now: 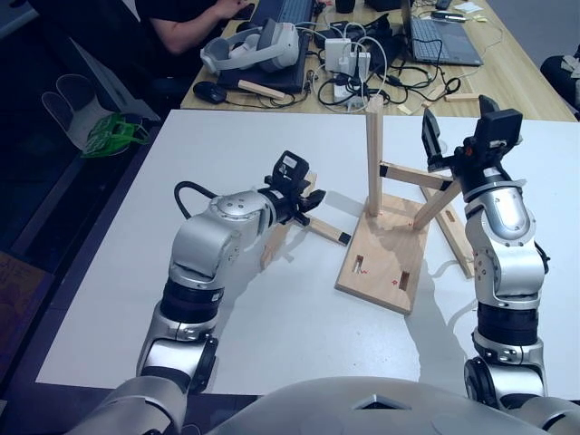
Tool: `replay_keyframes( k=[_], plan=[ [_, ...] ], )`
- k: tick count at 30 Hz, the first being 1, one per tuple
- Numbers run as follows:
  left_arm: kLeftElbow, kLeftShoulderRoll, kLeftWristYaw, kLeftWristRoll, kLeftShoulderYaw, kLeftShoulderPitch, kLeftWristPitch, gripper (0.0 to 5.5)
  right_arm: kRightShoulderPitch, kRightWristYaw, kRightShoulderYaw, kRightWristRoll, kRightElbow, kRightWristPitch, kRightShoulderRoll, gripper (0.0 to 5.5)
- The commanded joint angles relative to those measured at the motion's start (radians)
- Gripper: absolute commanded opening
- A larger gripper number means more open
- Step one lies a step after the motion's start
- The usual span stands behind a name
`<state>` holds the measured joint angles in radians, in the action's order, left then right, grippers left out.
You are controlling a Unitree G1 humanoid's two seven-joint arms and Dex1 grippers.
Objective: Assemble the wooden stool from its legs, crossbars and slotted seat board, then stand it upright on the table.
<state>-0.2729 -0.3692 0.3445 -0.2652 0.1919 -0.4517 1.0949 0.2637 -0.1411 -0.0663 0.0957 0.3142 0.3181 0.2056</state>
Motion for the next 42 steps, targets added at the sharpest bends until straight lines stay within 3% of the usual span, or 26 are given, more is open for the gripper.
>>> replay_keyframes(
  k=[1,7,9,18,31,39,42],
  plan=[
    [0.187,-0.080,0.069,0.112,0.121,-0.133,-0.131,2.69,0.003,0.011,-0.009,0.002,-0.010,0.005,-0.009,4.44],
    [0.556,-0.018,0.205,0.195,0.228,-0.277,-0.300,3.44,-0.010,0.040,-0.007,-0.012,-0.014,-0.022,-0.026,4.44],
    [0.672,0.016,0.250,0.197,0.231,-0.326,-0.322,3.44,-0.020,0.049,-0.008,-0.016,-0.015,-0.031,-0.031,4.44],
    [1.029,0.116,0.326,0.239,0.199,-0.440,-0.397,4.68,-0.035,0.077,0.008,-0.053,-0.025,-0.081,-0.052,4.44],
    [1.369,0.207,0.111,0.245,-0.021,-0.596,-0.560,4.68,-0.033,0.090,0.012,-0.063,-0.036,-0.090,-0.075,4.44],
    [1.510,0.248,0.154,0.296,-0.030,-0.625,-0.548,4.68,-0.032,0.092,0.013,-0.069,-0.038,-0.094,-0.079,4.44],
    [1.538,0.250,0.140,0.311,-0.040,-0.628,-0.561,4.21,-0.027,0.097,0.016,-0.071,-0.044,-0.096,-0.085,4.44]
  ],
)
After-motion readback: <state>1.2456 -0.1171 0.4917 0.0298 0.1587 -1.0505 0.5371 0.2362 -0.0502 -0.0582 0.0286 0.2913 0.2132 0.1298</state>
